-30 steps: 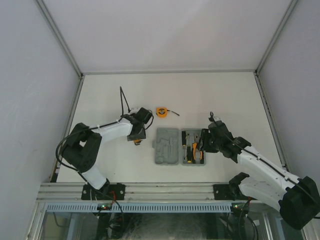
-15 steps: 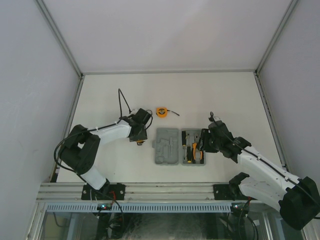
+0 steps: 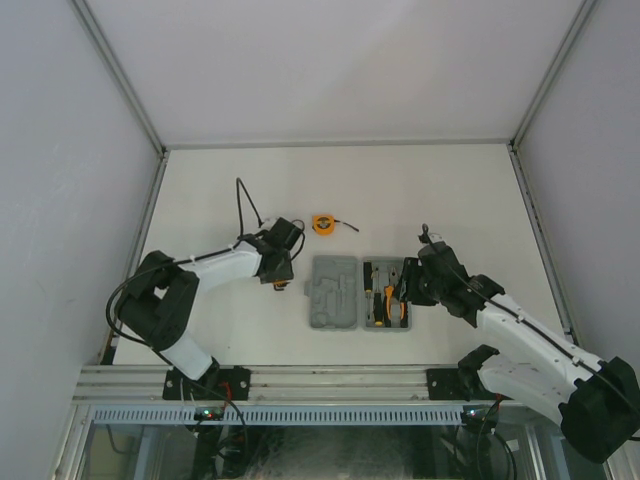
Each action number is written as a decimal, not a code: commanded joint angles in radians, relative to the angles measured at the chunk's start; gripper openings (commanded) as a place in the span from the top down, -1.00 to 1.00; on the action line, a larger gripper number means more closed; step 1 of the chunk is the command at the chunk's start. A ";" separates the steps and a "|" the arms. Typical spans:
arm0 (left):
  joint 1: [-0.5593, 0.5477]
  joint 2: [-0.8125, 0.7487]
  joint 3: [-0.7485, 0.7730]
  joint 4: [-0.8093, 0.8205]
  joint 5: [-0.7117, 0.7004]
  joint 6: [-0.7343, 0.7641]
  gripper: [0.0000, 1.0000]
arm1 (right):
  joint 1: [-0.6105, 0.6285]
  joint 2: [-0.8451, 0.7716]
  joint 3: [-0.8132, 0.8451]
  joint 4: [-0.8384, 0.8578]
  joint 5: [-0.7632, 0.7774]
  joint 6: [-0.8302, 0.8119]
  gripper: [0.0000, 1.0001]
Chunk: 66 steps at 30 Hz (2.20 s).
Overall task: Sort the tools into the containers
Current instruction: Pick up the wrench from the center of the board, then place the wrench in the storage box.
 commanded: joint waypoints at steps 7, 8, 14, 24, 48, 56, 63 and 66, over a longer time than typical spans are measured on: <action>-0.008 -0.115 -0.057 -0.098 0.040 -0.020 0.31 | 0.003 -0.028 -0.001 0.011 0.009 0.017 0.14; -0.008 -0.134 -0.055 -0.108 0.035 -0.022 0.31 | 0.004 -0.029 0.001 0.009 0.011 0.017 0.14; -0.051 -0.257 -0.028 -0.181 -0.004 -0.066 0.29 | 0.008 -0.034 0.000 0.009 0.013 0.019 0.15; -0.277 -0.284 0.150 -0.225 -0.026 -0.227 0.27 | 0.011 -0.085 -0.002 -0.013 0.031 0.029 0.15; -0.429 0.154 0.405 -0.129 0.078 -0.315 0.30 | -0.035 -0.261 -0.025 -0.099 -0.018 -0.014 0.15; -0.441 0.165 0.380 -0.141 0.074 -0.320 0.31 | -0.045 -0.250 -0.027 -0.090 -0.027 -0.020 0.15; -0.463 0.165 0.351 -0.158 0.060 -0.326 0.32 | -0.049 -0.245 -0.034 -0.081 -0.032 -0.018 0.15; -0.463 0.155 0.330 -0.160 0.053 -0.333 0.33 | -0.049 -0.242 -0.033 -0.081 -0.035 -0.019 0.15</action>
